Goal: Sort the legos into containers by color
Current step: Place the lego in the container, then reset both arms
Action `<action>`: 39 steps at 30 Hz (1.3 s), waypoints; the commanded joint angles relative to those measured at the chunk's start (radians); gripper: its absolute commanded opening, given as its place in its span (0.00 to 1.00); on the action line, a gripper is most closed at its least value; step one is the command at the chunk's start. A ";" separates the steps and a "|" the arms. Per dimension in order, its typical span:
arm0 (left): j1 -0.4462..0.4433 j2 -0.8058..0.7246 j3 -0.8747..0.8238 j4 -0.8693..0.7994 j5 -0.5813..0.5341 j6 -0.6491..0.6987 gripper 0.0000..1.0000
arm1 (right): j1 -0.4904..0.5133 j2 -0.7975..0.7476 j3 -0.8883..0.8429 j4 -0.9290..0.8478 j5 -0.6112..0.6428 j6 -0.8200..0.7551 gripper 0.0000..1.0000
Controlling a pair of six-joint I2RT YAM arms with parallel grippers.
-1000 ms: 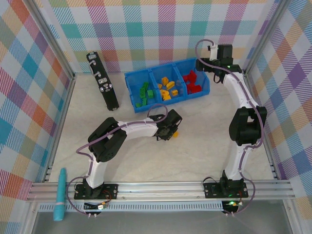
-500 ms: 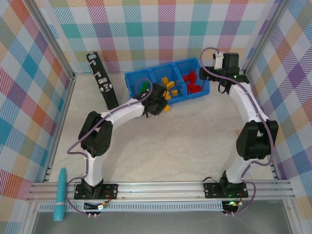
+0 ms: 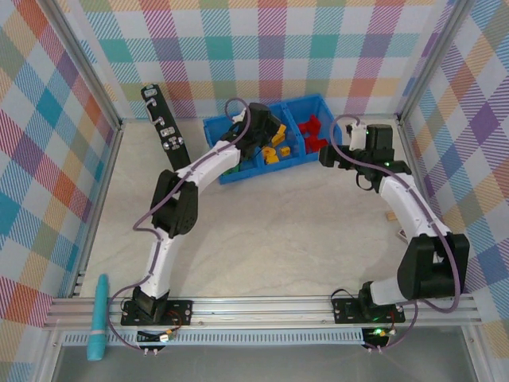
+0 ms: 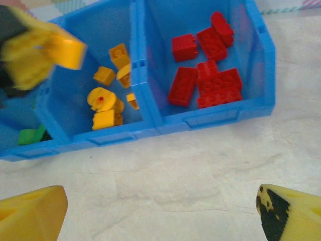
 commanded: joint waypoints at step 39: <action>0.469 -1.105 -0.993 0.131 -0.059 1.097 0.90 | -0.008 -0.173 -0.481 0.517 0.171 -0.096 0.99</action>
